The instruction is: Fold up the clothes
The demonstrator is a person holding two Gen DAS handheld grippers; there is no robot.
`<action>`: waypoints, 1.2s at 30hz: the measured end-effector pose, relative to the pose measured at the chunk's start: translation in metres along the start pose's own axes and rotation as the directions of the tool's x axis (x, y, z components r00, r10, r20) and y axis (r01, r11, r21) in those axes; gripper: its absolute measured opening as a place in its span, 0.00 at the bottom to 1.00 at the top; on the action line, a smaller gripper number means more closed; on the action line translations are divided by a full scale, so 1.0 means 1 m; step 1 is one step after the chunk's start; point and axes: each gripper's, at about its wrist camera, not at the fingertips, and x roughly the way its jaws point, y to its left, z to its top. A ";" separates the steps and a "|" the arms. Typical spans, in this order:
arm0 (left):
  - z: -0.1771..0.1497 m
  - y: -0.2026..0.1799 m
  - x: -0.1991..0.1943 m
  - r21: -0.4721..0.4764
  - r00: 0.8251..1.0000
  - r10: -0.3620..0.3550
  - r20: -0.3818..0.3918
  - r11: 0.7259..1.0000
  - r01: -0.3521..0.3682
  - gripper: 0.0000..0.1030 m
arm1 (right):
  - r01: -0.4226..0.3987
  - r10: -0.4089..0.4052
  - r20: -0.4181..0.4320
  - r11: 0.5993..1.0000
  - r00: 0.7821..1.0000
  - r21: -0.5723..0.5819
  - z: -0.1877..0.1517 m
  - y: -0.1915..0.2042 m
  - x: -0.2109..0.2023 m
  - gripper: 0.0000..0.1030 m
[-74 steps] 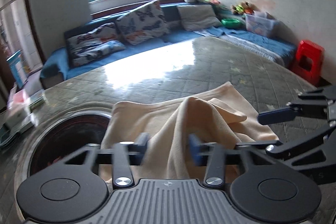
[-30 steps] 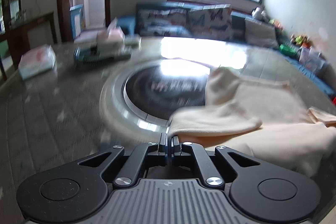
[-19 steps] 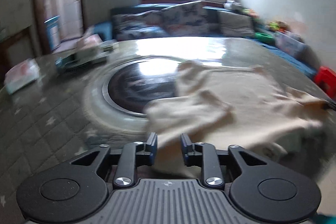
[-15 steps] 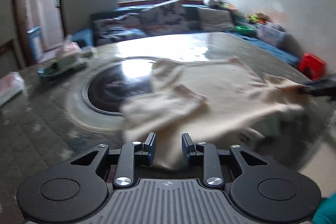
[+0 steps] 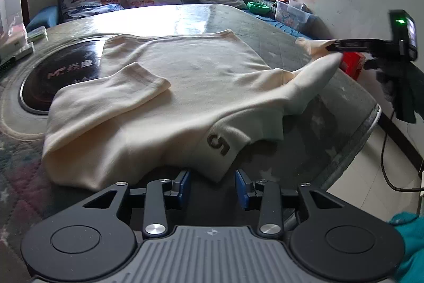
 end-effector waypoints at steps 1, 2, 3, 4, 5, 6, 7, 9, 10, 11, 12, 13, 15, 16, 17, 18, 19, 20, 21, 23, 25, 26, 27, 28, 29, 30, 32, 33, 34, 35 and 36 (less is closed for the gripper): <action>0.002 0.000 0.000 -0.002 1.000 -0.004 0.002 1.000 0.004 0.38 | -0.016 0.016 -0.005 1.000 1.000 0.026 0.001 -0.010 -0.005 0.43; 0.004 0.000 0.002 -0.004 1.000 -0.008 0.006 1.000 0.008 0.38 | -0.027 0.027 -0.006 1.000 1.000 0.010 0.000 -0.012 -0.010 0.43; 0.007 0.000 0.003 -0.006 1.000 -0.008 0.012 1.000 0.008 0.37 | -0.036 0.036 -0.006 0.999 0.999 -0.008 0.000 -0.013 -0.014 0.43; 0.010 0.000 0.004 -0.008 1.000 -0.007 0.018 1.000 0.007 0.36 | -0.038 0.038 -0.003 0.999 0.999 -0.028 -0.001 -0.012 -0.019 0.43; 0.014 0.001 0.005 -0.013 1.000 -0.002 0.025 1.000 0.003 0.36 | -0.047 0.047 -0.001 0.998 0.999 -0.046 -0.002 -0.010 -0.023 0.43; 0.019 0.002 0.005 -0.019 0.999 0.003 0.033 1.000 -0.003 0.35 | -0.075 0.075 -0.003 0.995 0.997 -0.059 -0.002 -0.006 -0.027 0.43; 0.022 0.004 0.005 -0.028 0.999 0.010 0.046 1.000 -0.009 0.34 | -0.106 0.106 -0.006 0.992 0.994 -0.070 -0.002 -0.001 -0.030 0.43; 0.031 0.007 0.003 -0.045 0.997 0.024 0.068 0.999 -0.021 0.27 | -0.185 0.184 -0.017 0.978 0.983 -0.093 -0.002 0.012 -0.035 0.43; 0.034 0.009 0.002 -0.050 0.996 0.032 0.077 0.998 -0.029 0.27 | -0.233 0.231 -0.029 0.966 0.972 -0.114 -0.002 0.022 -0.037 0.43; 0.038 0.010 0.003 -0.049 0.995 0.044 0.085 0.998 -0.040 0.26 | -0.281 0.278 -0.041 0.950 0.960 -0.136 -0.003 0.031 -0.040 0.43; 0.040 0.011 0.005 -0.044 0.994 0.059 0.091 0.997 -0.056 0.25 | -0.329 0.324 -0.055 0.931 0.944 -0.158 -0.004 0.041 -0.043 0.43; 0.043 0.012 0.007 -0.043 0.992 0.087 0.096 0.996 -0.083 0.25 | -0.376 0.369 -0.071 0.908 0.927 -0.183 -0.005 0.053 -0.046 0.43; 0.048 0.017 0.013 -0.070 0.989 0.120 0.091 0.991 -0.113 0.24 | -0.462 0.450 -0.106 0.856 0.887 -0.230 -0.009 0.075 -0.052 0.42; 0.050 0.020 0.016 -0.085 0.987 0.135 0.088 0.988 -0.128 0.24 | -0.491 0.477 -0.119 0.835 0.871 -0.248 -0.011 0.083 -0.054 0.41; 0.051 0.023 0.017 -0.100 0.988 0.131 0.086 0.987 -0.122 0.23 | -0.523 0.506 -0.136 0.808 0.852 -0.270 -0.014 0.093 -0.057 0.41; 0.052 0.025 0.017 -0.116 0.989 0.125 0.084 0.987 -0.115 0.19 | -0.557 0.536 -0.156 0.775 0.829 -0.297 -0.016 0.103 -0.061 0.40; 0.054 0.028 0.018 -0.132 0.990 0.118 0.082 0.985 -0.107 0.17 | -0.579 0.555 -0.169 0.755 0.814 -0.307 -0.018 0.110 -0.063 0.40; 0.054 0.030 0.018 -0.137 0.990 0.115 0.082 0.985 -0.103 0.15 | -0.614 0.585 -0.192 0.721 0.788 -0.323 -0.022 0.120 -0.067 0.38; 0.055 0.031 0.018 -0.139 0.991 0.111 0.081 0.985 -0.099 0.11 | -0.632 0.601 -0.206 0.695 0.772 -0.341 -0.025 0.127 -0.069 0.37; 0.055 0.032 0.017 -0.141 0.993 0.097 0.074 0.986 -0.085 0.08 | -0.650 0.613 -0.231 0.653 0.755 -0.389 -0.032 0.137 -0.075 0.37; 0.054 0.032 0.015 -0.141 0.994 0.085 0.070 0.987 -0.075 0.07 | -0.642 0.605 -0.249 0.610 0.756 -0.465 -0.044 0.152 -0.079 0.37; 0.054 0.032 0.014 -0.140 0.994 0.080 0.068 0.988 -0.070 0.06 | -0.636 0.601 -0.257 0.586 0.757 -0.502 -0.049 0.160 -0.082 0.37; 0.054 0.031 0.012 -0.142 0.995 0.074 0.065 0.988 -0.065 0.06 | -0.631 0.598 -0.264 0.565 0.757 -0.531 -0.054 0.166 -0.084 0.37; 0.053 0.031 0.010 -0.144 0.996 0.069 0.062 0.988 -0.059 0.06 | -0.630 0.599 -0.264 0.556 0.756 -0.543 -0.056 0.169 -0.083 0.37; 0.053 0.031 0.009 -0.146 0.996 0.066 0.059 0.988 -0.057 0.06 | -0.628 0.600 -0.264 0.547 0.755 -0.554 -0.058 0.173 -0.083 0.36; 0.052 0.032 0.007 -0.147 0.996 0.063 0.055 0.988 -0.054 0.06 | -0.627 0.601 -0.264 0.542 0.755 -0.559 -0.060 0.177 -0.082 0.36; 0.051 0.031 0.004 -0.141 0.997 0.061 0.052 0.989 -0.053 0.06 | -0.628 0.602 -0.263 0.541 0.753 -0.560 -0.062 0.182 -0.079 0.36; 0.050 0.031 0.003 -0.133 0.997 0.059 0.048 0.990 -0.053 0.06 | -0.625 0.600 -0.262 0.544 0.756 -0.559 -0.063 0.184 -0.078 0.34; 0.049 0.030 0.002 -0.124 0.997 0.058 0.045 0.991 -0.052 0.06 | -0.623 0.596 -0.261 0.548 0.759 -0.558 -0.064 0.185 -0.077 0.28; 0.048 0.029 0.000 -0.116 0.998 0.056 0.041 0.992 -0.051 0.06 | -0.620 0.591 -0.262 0.554 0.763 -0.556 -0.064 0.184 -0.076 0.22; 0.047 0.028 -0.001 -0.107 0.998 0.054 0.037 0.993 -0.050 0.06 | -0.619 0.588 -0.263 0.560 0.765 -0.551 -0.064 0.183 -0.076 0.18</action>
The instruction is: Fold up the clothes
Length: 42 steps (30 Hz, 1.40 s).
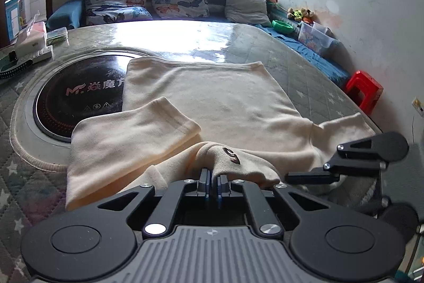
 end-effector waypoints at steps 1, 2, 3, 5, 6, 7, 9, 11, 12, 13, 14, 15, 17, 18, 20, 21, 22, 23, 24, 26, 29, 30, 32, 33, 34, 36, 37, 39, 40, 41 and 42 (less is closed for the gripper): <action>-0.001 -0.001 -0.002 0.015 1.000 -0.004 -0.008 1.000 0.004 0.06 | -0.008 0.008 0.001 1.000 1.000 0.011 0.000 -0.002 -0.003 0.12; -0.003 -0.002 -0.005 0.031 1.000 -0.008 -0.016 0.999 0.009 0.06 | -0.025 0.025 0.006 0.999 1.000 0.025 0.001 -0.005 -0.008 0.07; -0.004 -0.004 -0.008 0.053 1.000 -0.015 -0.025 0.998 0.017 0.06 | -0.044 0.044 0.011 0.998 0.999 0.042 0.001 -0.008 -0.014 0.04; -0.007 -0.007 -0.015 0.097 0.998 -0.035 -0.044 0.994 0.040 0.06 | -0.085 0.083 0.025 0.993 0.996 0.080 0.003 -0.017 -0.030 0.04; -0.009 -0.008 -0.019 0.117 0.997 -0.049 -0.054 0.992 0.055 0.06 | -0.093 0.090 0.034 0.992 0.995 0.088 0.004 -0.020 -0.037 0.04; -0.012 -0.010 -0.021 0.146 0.996 -0.054 -0.069 0.987 0.064 0.06 | -0.100 0.097 0.042 0.991 0.994 0.093 0.005 -0.022 -0.045 0.04; -0.017 -0.013 -0.024 0.204 0.993 -0.061 -0.102 0.976 0.081 0.07 | -0.138 0.135 0.034 0.984 0.990 0.109 0.006 -0.027 -0.054 0.04; -0.026 -0.014 -0.024 0.245 0.988 -0.075 -0.136 0.964 0.107 0.09 | -0.185 0.186 -0.001 0.977 0.982 0.108 0.005 -0.029 -0.058 0.06; -0.030 -0.015 -0.024 0.257 0.985 -0.085 -0.152 0.959 0.123 0.09 | -0.186 0.188 -0.012 0.978 0.982 0.097 0.004 -0.028 -0.059 0.06; -0.033 -0.015 -0.026 0.267 0.982 -0.096 -0.161 0.954 0.137 0.10 | -0.188 0.191 -0.021 0.978 0.981 0.086 0.002 -0.026 -0.059 0.06; -0.036 -0.015 -0.028 0.276 0.980 -0.107 -0.169 0.949 0.152 0.10 | -0.195 0.198 -0.025 0.978 0.980 0.077 0.001 -0.024 -0.060 0.07; -0.037 -0.016 -0.031 0.284 0.980 -0.117 -0.164 0.945 0.160 0.10 | -0.200 0.203 -0.026 0.977 0.979 0.071 0.000 -0.023 -0.060 0.09; -0.035 -0.016 -0.037 0.296 0.980 -0.135 -0.145 0.939 0.173 0.10 | -0.187 0.188 -0.006 0.979 0.982 0.085 0.002 -0.024 -0.062 0.09; -0.032 -0.015 -0.039 0.291 0.983 -0.134 -0.127 0.942 0.166 0.10 | -0.178 0.178 0.007 0.980 0.984 0.093 0.003 -0.024 -0.062 0.09; -0.025 -0.013 -0.042 0.279 0.987 -0.130 -0.089 0.948 0.150 0.10 | -0.134 0.132 0.027 0.985 0.991 0.110 0.006 -0.026 -0.056 0.10; -0.022 -0.011 -0.039 0.263 0.989 -0.126 -0.074 0.954 0.141 0.10 | -0.109 0.106 0.033 0.987 0.994 0.118 0.008 -0.027 -0.051 0.10; -0.019 -0.008 -0.036 0.246 0.991 -0.121 -0.060 0.960 0.132 0.10 | -0.093 0.090 0.029 0.988 0.996 0.125 0.009 -0.028 -0.043 0.10; -0.017 -0.006 -0.030 0.225 0.992 -0.111 -0.054 0.967 0.120 0.10 | -0.080 0.078 0.023 0.988 0.997 0.131 0.010 -0.029 -0.037 0.11; -0.015 -0.005 -0.024 0.203 0.994 -0.100 -0.049 0.973 0.108 0.10 | -0.076 0.075 0.016 0.988 0.997 0.134 0.010 -0.030 -0.032 0.11; -0.015 -0.002 -0.010 0.179 0.994 -0.092 -0.063 0.979 0.102 0.10 | -0.090 0.091 -0.006 0.987 0.996 0.132 0.007 -0.028 -0.019 0.11; -0.021 -0.005 0.008 0.194 0.993 -0.068 -0.101 0.977 0.087 0.10 | -0.123 0.129 -0.047 0.987 0.991 0.105 0.000 -0.021 -0.005 0.11; -0.022 -0.006 0.012 0.202 0.993 -0.058 -0.105 0.976 0.078 0.11 | -0.125 0.130 -0.051 0.988 0.990 0.091 -0.001 -0.019 -0.004 0.11; -0.014 -0.007 0.011 0.229 0.999 -0.005 -0.045 0.973 0.016 0.11 | -0.128 0.131 -0.059 0.990 0.990 0.064 -0.002 -0.015 -0.003 0.11; -0.010 -0.008 0.010 0.241 1.000 0.021 -0.013 0.970 -0.017 0.15 | -0.129 0.132 -0.060 0.990 0.989 0.057 -0.002 -0.014 -0.002 0.11; -0.007 -0.008 0.009 0.253 0.999 0.047 0.020 0.966 -0.050 0.20 | -0.130 0.134 -0.054 0.989 0.990 0.068 -0.001 -0.016 -0.002 0.12; 0.001 -0.010 0.015 0.278 0.987 0.131 0.092 0.949 -0.152 0.40 | -0.131 0.135 -0.047 0.988 0.990 0.080 0.001 -0.019 0.000 0.15; 0.003 -0.011 0.021 0.284 0.985 0.143 0.095 0.945 -0.164 0.42 | -0.131 0.135 -0.046 0.988 0.990 0.082 0.001 -0.019 0.001 0.18; 0.005 -0.011 0.034 0.295 0.983 0.159 0.093 0.938 -0.180 0.45 | -0.136 0.140 -0.055 0.987 0.989 0.082 0.001 -0.018 0.005 0.18; 0.007 -0.011 0.041 0.301 0.982 0.167 0.092 0.935 -0.188 0.45 | -0.137 0.142 -0.058 0.987 0.988 0.082 0.001 -0.018 0.006 0.18; 0.008 -0.012 0.047 0.307 0.980 0.175 0.091 0.932 -0.195 0.45 | -0.136 0.141 -0.059 0.987 0.988 0.081 0.001 -0.017 0.006 0.18; 0.009 -0.012 0.054 0.313 0.979 0.183 0.091 0.928 -0.203 0.45 | -0.135 0.140 -0.061 0.988 0.988 0.081 0.000 -0.017 0.006 0.18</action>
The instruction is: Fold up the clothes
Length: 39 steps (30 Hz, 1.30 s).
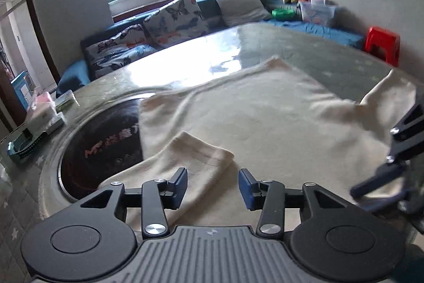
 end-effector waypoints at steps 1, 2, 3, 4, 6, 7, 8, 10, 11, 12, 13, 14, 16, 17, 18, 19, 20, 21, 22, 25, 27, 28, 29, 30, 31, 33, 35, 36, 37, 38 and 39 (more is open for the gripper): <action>-0.001 0.000 0.005 0.004 1.000 -0.001 -0.007 1.000 0.001 0.45 | 0.001 -0.001 -0.001 1.000 1.000 -0.001 0.000 0.000 0.000 0.18; -0.002 0.001 0.008 -0.007 1.000 0.001 0.000 1.000 -0.001 0.45 | 0.002 -0.002 -0.002 1.000 1.000 -0.001 -0.001 0.001 0.000 0.18; -0.002 0.003 0.010 -0.019 1.000 0.004 0.009 1.000 -0.004 0.42 | 0.002 -0.002 -0.003 1.000 1.000 -0.001 0.000 0.001 0.000 0.18; -0.002 0.008 0.011 -0.046 1.000 0.004 0.008 0.999 -0.004 0.36 | 0.003 -0.003 -0.004 1.000 1.000 -0.001 0.000 0.001 0.000 0.18; -0.001 0.017 0.013 -0.094 1.000 0.009 0.006 0.996 -0.009 0.09 | 0.005 -0.005 -0.006 1.000 1.000 -0.006 0.000 0.001 0.000 0.18; -0.002 0.024 0.012 -0.118 1.000 0.014 0.010 0.993 -0.013 0.07 | 0.005 -0.005 -0.007 1.000 1.000 -0.006 0.000 0.001 0.001 0.18; -0.003 0.032 0.010 -0.153 1.000 0.019 0.017 0.988 -0.016 0.05 | 0.006 -0.006 -0.008 1.000 1.000 -0.007 0.000 0.001 0.001 0.18; -0.006 0.053 -0.001 -0.240 0.999 0.038 0.039 0.970 -0.027 0.03 | 0.010 -0.010 -0.010 1.000 1.000 -0.010 0.001 0.002 0.001 0.18; -0.008 0.065 -0.009 -0.287 0.997 0.054 0.055 0.957 -0.036 0.03 | 0.011 -0.011 -0.010 1.000 1.000 -0.011 0.001 0.002 0.001 0.18; -0.011 0.078 -0.018 -0.333 0.995 0.071 0.069 0.942 -0.044 0.03 | 0.013 -0.013 -0.011 1.000 1.000 -0.012 0.001 0.003 0.001 0.18; -0.013 0.090 -0.026 -0.379 0.993 0.089 0.083 0.924 -0.051 0.03 | 0.014 -0.014 -0.011 1.000 1.000 -0.013 0.001 0.003 0.001 0.18; -0.017 0.104 -0.036 -0.417 0.989 0.112 0.094 0.907 -0.063 0.03 | 0.015 -0.015 -0.012 1.000 1.000 -0.014 0.001 0.004 0.002 0.18; -0.026 0.129 -0.056 -0.488 0.982 0.153 0.111 0.869 -0.081 0.02 | 0.018 -0.018 -0.014 1.000 1.000 -0.018 0.001 0.005 0.002 0.18; -0.032 0.142 -0.065 -0.523 0.978 0.170 0.117 0.848 -0.085 0.02 | 0.020 -0.020 -0.015 1.000 1.000 -0.021 0.001 0.006 0.002 0.18; -0.038 0.152 -0.073 -0.549 0.974 0.195 0.117 0.830 -0.100 0.02 | 0.022 -0.022 -0.016 0.999 1.000 -0.024 0.001 0.006 0.002 0.18; -0.044 0.162 -0.082 -0.574 0.969 0.221 0.115 0.810 -0.116 0.02 | 0.023 -0.024 -0.017 0.999 1.000 -0.026 0.001 0.006 0.002 0.18; -0.051 0.170 -0.088 -0.591 0.963 0.245 0.112 0.796 -0.134 0.02 | 0.024 -0.025 -0.018 0.999 1.000 -0.028 0.001 0.006 0.001 0.18; -0.058 0.178 -0.095 -0.606 0.957 0.269 0.108 0.781 -0.151 0.02 | 0.025 -0.026 -0.020 0.999 0.999 -0.029 0.001 0.006 0.001 0.18; -0.066 0.184 -0.096 -0.620 0.954 0.286 0.092 0.766 -0.170 0.02 | 0.025 -0.026 -0.020 0.999 0.999 -0.030 0.001 0.006 0.001 0.18; -0.088 0.201 -0.098 -0.651 0.940 0.338 0.034 0.722 -0.236 0.02 | 0.025 -0.026 -0.024 0.999 0.999 -0.029 0.002 0.006 0.002 0.19; -0.103 0.208 -0.092 -0.648 0.934 0.356 -0.015 0.708 -0.280 0.02 | 0.026 -0.027 -0.027 0.999 0.999 -0.030 0.003 0.006 0.002 0.19; -0.110 0.211 -0.090 -0.642 0.931 0.362 -0.041 0.705 -0.302 0.02 | 0.027 -0.027 -0.029 0.999 0.999 -0.030 0.003 0.006 0.002 0.19; -0.116 0.212 -0.086 -0.629 0.926 0.371 -0.070 0.704 -0.330 0.03 | 0.027 -0.028 -0.030 0.999 0.999 -0.030 0.003 0.006 0.002 0.20; -0.121 0.212 -0.083 -0.616 0.920 0.380 -0.100 0.703 -0.357 0.03 | 0.028 -0.029 -0.032 0.999 0.999 -0.032 0.004 0.006 0.002 0.20; -0.125 0.212 -0.080 -0.602 0.911 0.392 -0.125 0.700 -0.384 0.03 | 0.028 -0.029 -0.033 0.999 0.999 -0.033 0.004 0.006 0.003 0.20; -0.130 0.212 -0.078 -0.582 0.896 0.417 -0.150 0.695 -0.421 0.03 | 0.030 -0.031 -0.036 0.999 0.999 -0.035 0.005 0.005 0.003 0.21; -0.129 0.212 -0.081 -0.588 0.892 0.420 -0.170 0.683 -0.434 0.04 | 0.030 -0.031 -0.039 0.999 0.999 -0.032 0.006 0.005 0.003 0.22; -0.127 0.212 -0.083 -0.594 0.892 0.415 -0.178 0.677 -0.433 0.04 | 0.028 -0.029 -0.037 0.999 0.999 -0.025 0.007 0.004 0.002 0.22; -0.122 0.209 -0.085 -0.593 0.901 0.401 -0.163 0.691 -0.415 0.04 | 0.025 -0.026 -0.029 1.000 0.999 -0.015 0.007 0.003 0.000 0.22; -0.115 0.202 -0.086 -0.584 0.915 0.382 -0.134 0.716 -0.384 0.04 | 0.022 -0.022 -0.021 1.000 1.000 -0.004 0.008 0.001 -0.002 0.22; -0.106 0.193 -0.088 -0.571 0.930 0.355 -0.098 0.745 -0.345 0.04 | 0.021 -0.021 -0.014 1.000 1.000 0.004 0.009 -0.001 -0.003 0.22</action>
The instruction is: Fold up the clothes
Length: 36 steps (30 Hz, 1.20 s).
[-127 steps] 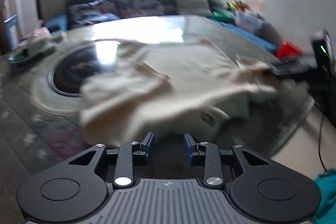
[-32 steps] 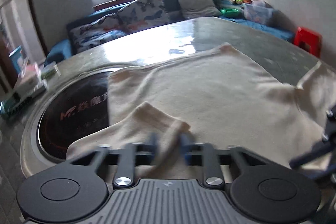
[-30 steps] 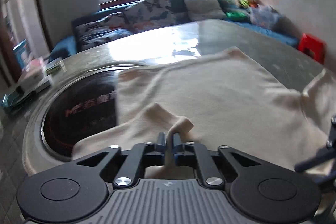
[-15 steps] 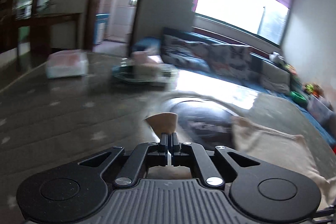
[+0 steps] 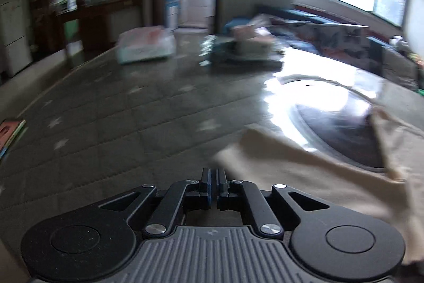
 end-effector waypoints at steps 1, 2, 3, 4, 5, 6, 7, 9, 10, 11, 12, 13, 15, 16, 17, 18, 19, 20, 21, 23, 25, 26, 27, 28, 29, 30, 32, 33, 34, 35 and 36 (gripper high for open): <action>0.002 -0.013 -0.005 0.019 0.998 -0.055 0.011 0.998 0.055 0.04 | 0.006 -0.006 0.005 1.000 1.000 0.008 0.000 -0.002 -0.001 0.22; 0.003 -0.026 -0.010 0.039 0.994 -0.111 0.020 0.993 0.110 0.05 | 0.017 -0.017 0.011 1.000 1.000 0.024 0.001 -0.006 -0.002 0.22; 0.004 -0.041 -0.013 0.059 0.985 -0.169 0.016 0.984 0.168 0.05 | 0.028 -0.029 0.015 0.999 0.999 0.039 0.001 -0.010 -0.004 0.22; 0.004 -0.056 -0.016 0.080 0.974 -0.227 0.008 0.971 0.226 0.05 | 0.043 -0.044 0.018 0.998 0.999 0.054 0.002 -0.014 -0.004 0.22; 0.004 -0.071 -0.019 0.100 0.959 -0.284 0.000 0.954 0.282 0.05 | 0.059 -0.060 0.020 0.996 0.998 0.070 0.001 -0.018 -0.005 0.22; 0.003 -0.085 -0.018 0.113 0.942 -0.335 -0.017 0.936 0.334 0.05 | 0.076 -0.078 0.023 0.993 0.997 0.089 0.000 -0.024 -0.006 0.22; 0.001 -0.098 -0.017 0.124 0.923 -0.384 -0.034 0.914 0.385 0.05 | 0.093 -0.096 0.027 0.990 0.995 0.108 -0.001 -0.029 -0.007 0.23; -0.002 -0.124 -0.013 0.150 0.887 -0.456 -0.067 0.875 0.461 0.05 | 0.128 -0.134 0.030 0.981 0.990 0.146 -0.004 -0.041 -0.008 0.23; -0.004 -0.135 -0.010 0.164 0.879 -0.470 -0.081 0.864 0.476 0.05 | 0.149 -0.155 0.029 0.976 0.987 0.162 -0.005 -0.047 -0.008 0.23; -0.006 -0.143 -0.005 0.174 0.873 -0.478 -0.098 0.855 0.488 0.05 | 0.169 -0.176 0.027 0.969 0.984 0.178 -0.007 -0.054 -0.008 0.23; -0.008 -0.151 0.000 0.184 0.866 -0.486 -0.117 0.847 0.499 0.05 | 0.186 -0.194 0.025 0.963 0.981 0.194 -0.009 -0.060 -0.007 0.23; -0.010 -0.156 0.004 0.192 0.867 -0.480 -0.133 0.846 0.498 0.05 | 0.195 -0.204 0.022 0.958 0.979 0.211 -0.011 -0.066 -0.006 0.23; -0.015 -0.161 0.014 0.205 0.874 -0.459 -0.161 0.851 0.484 0.05 | 0.212 -0.220 0.004 0.945 0.976 0.249 -0.016 -0.079 -0.001 0.23; -0.017 -0.161 0.019 0.205 0.880 -0.441 -0.175 0.858 0.471 0.05 | 0.217 -0.224 -0.006 0.939 0.975 0.267 -0.019 -0.085 0.001 0.23; -0.018 -0.159 0.020 0.201 0.883 -0.432 -0.185 0.862 0.465 0.05 | 0.217 -0.225 -0.005 0.936 0.974 0.277 -0.022 -0.089 0.002 0.23; -0.019 -0.156 0.020 0.199 0.882 -0.434 -0.184 0.862 0.466 0.05 | 0.215 -0.225 0.000 0.931 0.974 0.294 -0.025 -0.093 0.000 0.23; -0.019 -0.153 0.020 0.197 0.881 -0.437 -0.181 0.861 0.468 0.05 | 0.211 -0.224 0.007 0.928 0.975 0.306 -0.027 -0.094 -0.003 0.23; -0.019 -0.152 0.019 0.204 0.882 -0.436 -0.179 0.860 0.467 0.05 | 0.206 -0.222 0.017 0.928 0.975 0.311 -0.027 -0.093 -0.007 0.23; -0.019 -0.152 0.019 0.212 0.883 -0.434 -0.177 0.859 0.465 0.06 | 0.203 -0.221 0.024 0.930 0.975 0.305 -0.027 -0.090 -0.011 0.23; -0.019 -0.151 0.017 0.229 0.886 -0.431 -0.173 0.857 0.462 0.06 | 0.197 -0.214 0.034 0.943 0.976 0.267 -0.028 -0.078 -0.020 0.23; -0.021 -0.154 0.016 0.260 0.891 -0.423 -0.167 0.852 0.454 0.06 | 0.177 -0.190 0.032 0.954 0.981 0.240 -0.029 -0.069 -0.025 0.23; -0.022 -0.155 0.015 0.274 0.892 -0.422 -0.164 0.849 0.452 0.06 | 0.165 -0.175 0.028 0.962 0.984 0.219 -0.030 -0.062 -0.028 0.23; -0.023 -0.156 0.014 0.291 0.893 -0.420 -0.162 0.844 0.450 0.07 | 0.155 -0.162 0.022 0.970 0.987 0.188 -0.032 -0.054 -0.029 0.23; -0.024 -0.158 0.013 0.308 0.895 -0.417 -0.157 0.840 0.446 0.08 | 0.153 -0.158 0.017 0.973 0.987 0.171 -0.033 -0.049 -0.029 0.23; -0.025 -0.158 0.012 0.322 0.897 -0.414 -0.154 0.838 0.441 0.08 | 0.154 -0.157 0.006 0.976 0.988 0.154 -0.036 -0.043 -0.028 0.23; -0.025 -0.158 0.012 0.324 0.898 -0.412 -0.154 0.837 0.440 0.08 | 0.155 -0.156 -0.005 0.979 0.988 0.136 -0.038 -0.037 -0.027 0.23; -0.024 -0.159 0.012 0.325 0.898 -0.411 -0.157 0.837 0.440 0.08 | 0.157 -0.156 -0.024 0.982 0.988 0.105 -0.043 -0.027 -0.026 0.24; -0.023 -0.159 0.011 0.323 0.898 -0.411 -0.159 0.837 0.441 0.08 | 0.162 -0.161 -0.017 0.981 0.987 0.111 -0.045 -0.025 -0.029 0.24; -0.022 -0.160 0.010 0.322 0.897 -0.411 -0.162 0.838 0.441 0.09 | 0.162 -0.164 -0.002 0.977 0.987 0.141 -0.047 -0.028 -0.035 0.24; -0.021 -0.161 0.008 0.325 0.895 -0.416 -0.160 0.834 0.445 0.12 | 0.162 -0.167 0.013 0.972 0.986 0.172 -0.049 -0.030 -0.041 0.24; -0.020 -0.164 0.005 0.331 0.893 -0.421 -0.158 0.829 0.450 0.14 | 0.165 -0.174 0.026 0.966 0.984 0.200 -0.051 -0.032 -0.047 0.24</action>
